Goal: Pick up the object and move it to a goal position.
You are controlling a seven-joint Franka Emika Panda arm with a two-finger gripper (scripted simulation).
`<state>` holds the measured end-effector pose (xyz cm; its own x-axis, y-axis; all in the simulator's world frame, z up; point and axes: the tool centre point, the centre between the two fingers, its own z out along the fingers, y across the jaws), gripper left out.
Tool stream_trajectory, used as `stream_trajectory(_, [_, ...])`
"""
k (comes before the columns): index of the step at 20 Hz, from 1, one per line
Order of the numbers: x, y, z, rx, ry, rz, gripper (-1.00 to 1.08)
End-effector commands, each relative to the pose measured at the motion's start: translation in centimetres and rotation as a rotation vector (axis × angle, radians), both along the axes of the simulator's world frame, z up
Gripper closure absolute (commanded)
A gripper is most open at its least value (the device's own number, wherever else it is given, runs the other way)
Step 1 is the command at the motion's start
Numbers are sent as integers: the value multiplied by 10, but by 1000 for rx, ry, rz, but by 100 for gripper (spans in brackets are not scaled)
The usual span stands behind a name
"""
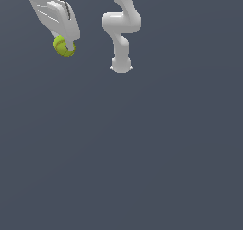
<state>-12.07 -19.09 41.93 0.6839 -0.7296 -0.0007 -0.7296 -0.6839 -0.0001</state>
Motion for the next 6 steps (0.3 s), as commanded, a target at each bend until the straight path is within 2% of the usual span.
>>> stream_trajectory(1, [-2,-4,10,0,0,1,108])
stream_trajectory(6, [-4,-6,16,0,0,2,108])
